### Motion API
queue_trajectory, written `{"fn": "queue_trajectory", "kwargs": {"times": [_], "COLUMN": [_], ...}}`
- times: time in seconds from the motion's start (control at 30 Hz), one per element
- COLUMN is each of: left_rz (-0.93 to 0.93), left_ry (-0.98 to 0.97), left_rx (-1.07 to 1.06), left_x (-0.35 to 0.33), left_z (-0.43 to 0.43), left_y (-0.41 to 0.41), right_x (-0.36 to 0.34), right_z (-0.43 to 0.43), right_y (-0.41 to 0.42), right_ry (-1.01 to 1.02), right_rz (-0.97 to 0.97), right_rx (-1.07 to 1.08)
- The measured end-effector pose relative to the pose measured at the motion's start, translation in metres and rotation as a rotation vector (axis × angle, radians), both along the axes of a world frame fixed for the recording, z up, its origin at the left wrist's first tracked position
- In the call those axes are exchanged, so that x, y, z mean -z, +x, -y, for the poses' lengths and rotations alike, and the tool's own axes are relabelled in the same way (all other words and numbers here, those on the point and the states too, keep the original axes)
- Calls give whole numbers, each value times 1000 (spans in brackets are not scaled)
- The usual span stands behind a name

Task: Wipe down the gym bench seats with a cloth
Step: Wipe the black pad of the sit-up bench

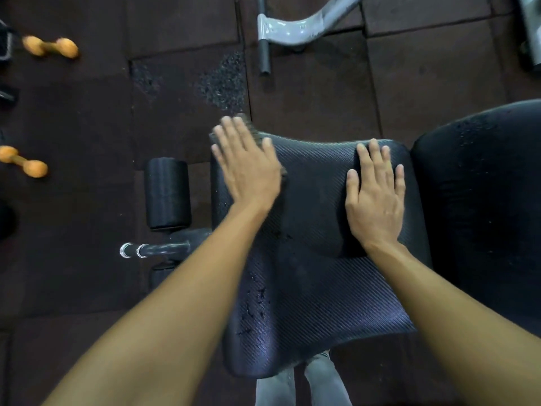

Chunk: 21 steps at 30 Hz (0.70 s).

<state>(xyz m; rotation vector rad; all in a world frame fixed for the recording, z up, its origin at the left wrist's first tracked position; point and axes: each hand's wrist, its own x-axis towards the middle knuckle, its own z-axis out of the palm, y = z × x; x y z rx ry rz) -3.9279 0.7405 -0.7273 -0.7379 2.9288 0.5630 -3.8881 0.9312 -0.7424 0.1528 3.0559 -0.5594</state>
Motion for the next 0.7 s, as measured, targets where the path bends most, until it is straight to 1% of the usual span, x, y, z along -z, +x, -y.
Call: {"fn": "queue_trajectory", "kwargs": {"times": [0.07, 0.13, 0.2, 0.27, 0.33, 0.43, 0.57, 0.63, 0.7], "left_rz": [6, 87, 179, 163, 84, -10, -43, -65, -40], "left_ry": [149, 347, 458, 493, 490, 419, 370, 354, 284], "left_rx": [-212, -389, -454, -464, -453, -391, -328, -313, -257], "left_x": [0, 2, 2, 1, -1, -2, -2, -4, -6], "left_z": [33, 58, 65, 57, 43, 24, 9, -3, -17], "left_y": [3, 19, 52, 89, 120, 159, 213, 242, 271], "right_x": [0, 0, 0, -1, -2, -3, -6, -10, -15], "right_z": [0, 1, 2, 3, 3, 2, 0, -1, -1], "right_y": [1, 1, 2, 2, 2, 2, 1, 2, 14], "right_ry": [7, 20, 27, 31, 33, 38, 14, -30, -80], "right_rz": [-3, -5, -3, -2, -1, 16, 46, 64, 47], "right_rx": [2, 5, 3, -4, -13, -20, -33, -35, -30]}}
